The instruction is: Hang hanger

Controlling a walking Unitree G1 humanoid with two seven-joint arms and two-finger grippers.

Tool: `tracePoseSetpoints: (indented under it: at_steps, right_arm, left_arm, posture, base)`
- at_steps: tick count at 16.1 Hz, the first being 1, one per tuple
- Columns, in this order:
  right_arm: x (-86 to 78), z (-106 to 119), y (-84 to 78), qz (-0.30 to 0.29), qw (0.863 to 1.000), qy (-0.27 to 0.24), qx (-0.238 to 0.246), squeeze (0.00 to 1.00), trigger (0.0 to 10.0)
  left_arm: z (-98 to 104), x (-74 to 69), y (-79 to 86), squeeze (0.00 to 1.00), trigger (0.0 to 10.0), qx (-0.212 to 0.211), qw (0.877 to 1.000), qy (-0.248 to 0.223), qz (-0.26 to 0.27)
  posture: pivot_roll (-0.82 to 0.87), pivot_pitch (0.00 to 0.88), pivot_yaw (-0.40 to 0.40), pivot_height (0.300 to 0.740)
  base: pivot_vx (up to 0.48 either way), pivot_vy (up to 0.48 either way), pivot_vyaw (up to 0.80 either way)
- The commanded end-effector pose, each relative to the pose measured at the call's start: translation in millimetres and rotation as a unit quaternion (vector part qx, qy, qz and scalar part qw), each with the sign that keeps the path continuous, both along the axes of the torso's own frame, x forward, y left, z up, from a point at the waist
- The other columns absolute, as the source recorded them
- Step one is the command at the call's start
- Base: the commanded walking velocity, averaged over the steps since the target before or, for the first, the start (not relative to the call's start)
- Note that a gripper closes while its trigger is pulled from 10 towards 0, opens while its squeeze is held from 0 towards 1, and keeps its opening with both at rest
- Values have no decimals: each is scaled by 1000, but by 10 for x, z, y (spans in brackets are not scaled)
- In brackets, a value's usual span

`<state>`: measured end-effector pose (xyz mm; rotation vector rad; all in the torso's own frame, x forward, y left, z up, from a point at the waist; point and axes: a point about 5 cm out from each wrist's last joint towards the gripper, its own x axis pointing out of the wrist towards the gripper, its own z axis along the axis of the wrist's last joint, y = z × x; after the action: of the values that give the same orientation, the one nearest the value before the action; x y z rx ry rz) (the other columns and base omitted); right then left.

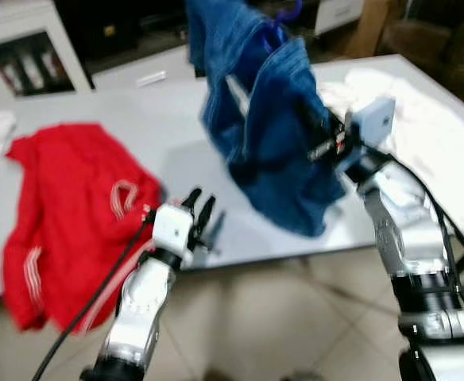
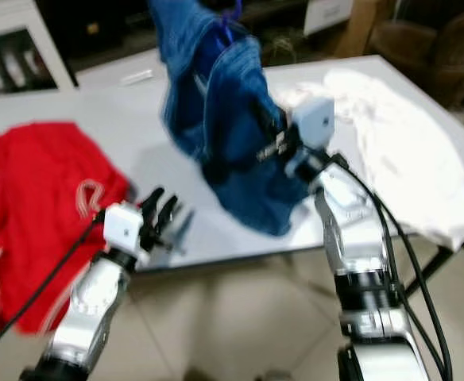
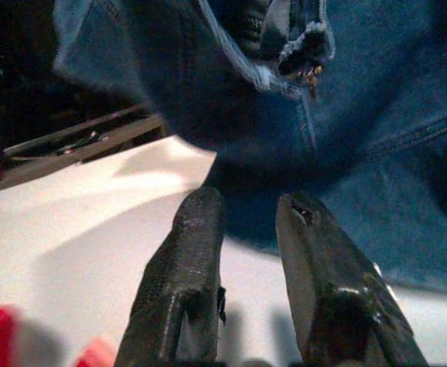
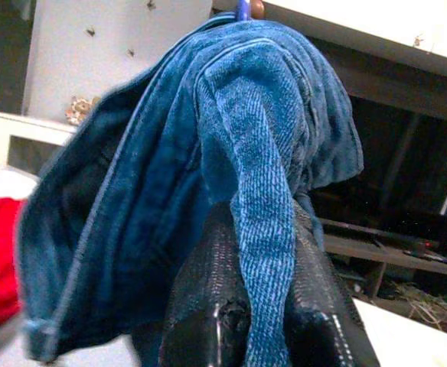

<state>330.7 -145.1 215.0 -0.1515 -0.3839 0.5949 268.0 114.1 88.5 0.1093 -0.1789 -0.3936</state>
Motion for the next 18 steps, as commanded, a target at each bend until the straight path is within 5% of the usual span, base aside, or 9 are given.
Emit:
tracePoseSetpoints:
  at_steps: [1, 6, 8, 10, 14, 18]
  right_arm:
    - [-16, 38, -5, 4, 1000, -18, -3, 0, 10000]
    - [-15, -17, -21, 6, 1000, -11, -17, 0, 10000]
    - [-39, -106, -2, 11, 996, -25, -88, 0, 10000]
    - [-39, -133, -10, 7, 995, -26, -96, 0, 10000]
    - [-134, -301, 20, 39, 983, -39, -172, 0, 10000]
    - [-184, -392, 84, 60, 980, -37, -185, 0, 10000]
  left_arm:
    - [8, -6, -48, 0, 10000, 0, 1000, -1, -7]
    - [2, -19, -53, 0, 10000, -1, 1000, 0, -6]
    - [-1, -22, -57, 0, 10000, -1, 1000, 1, -6]
    - [3, -18, -58, 0, 10000, -1, 1000, 0, -6]
    - [41, -13, -48, 0, 10000, -13, 1000, -9, -3]
    - [146, 18, -76, 0, 10000, -4, 999, -36, -9]
  posture:
    - [-55, 0, 67, 736]
    - [-56, 0, 66, 736]
    - [-56, 0, 67, 736]
    - [-56, 0, 67, 736]
    - [-56, 0, 67, 736]
    - [-56, 0, 66, 736]
  base:
    - [401, 0, 0]
    - [399, 0, 0]
    - [396, 0, 0]
    - [375, 0, 0]
    - [0, 0, 0]
    - [0, 0, 0]
